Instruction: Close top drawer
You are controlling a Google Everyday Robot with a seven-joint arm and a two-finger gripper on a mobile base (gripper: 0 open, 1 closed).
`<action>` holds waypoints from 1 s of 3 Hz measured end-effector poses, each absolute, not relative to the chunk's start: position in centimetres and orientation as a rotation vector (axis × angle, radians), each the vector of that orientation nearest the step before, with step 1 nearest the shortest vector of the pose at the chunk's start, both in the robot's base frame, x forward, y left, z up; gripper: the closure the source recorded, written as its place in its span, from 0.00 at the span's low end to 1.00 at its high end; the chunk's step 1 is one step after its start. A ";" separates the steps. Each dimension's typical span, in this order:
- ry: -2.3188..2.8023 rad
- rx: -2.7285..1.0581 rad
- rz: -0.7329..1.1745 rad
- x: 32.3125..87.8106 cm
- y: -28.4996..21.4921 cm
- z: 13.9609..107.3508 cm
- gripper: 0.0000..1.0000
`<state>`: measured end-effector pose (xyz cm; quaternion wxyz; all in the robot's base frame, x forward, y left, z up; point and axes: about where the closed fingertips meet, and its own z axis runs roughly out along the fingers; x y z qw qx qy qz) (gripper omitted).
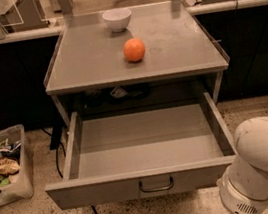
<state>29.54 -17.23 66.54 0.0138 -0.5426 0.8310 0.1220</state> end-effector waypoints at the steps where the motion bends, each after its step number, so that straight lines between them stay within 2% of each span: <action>1: 2.588 -1.689 0.380 29.5 -17.2 66.5 0.00; 3: 2.591 -1.635 0.429 31.7 -16.0 65.7 0.00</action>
Offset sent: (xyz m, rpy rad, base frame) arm 0.0124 -0.0020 -0.0031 0.0171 -0.0034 -0.0343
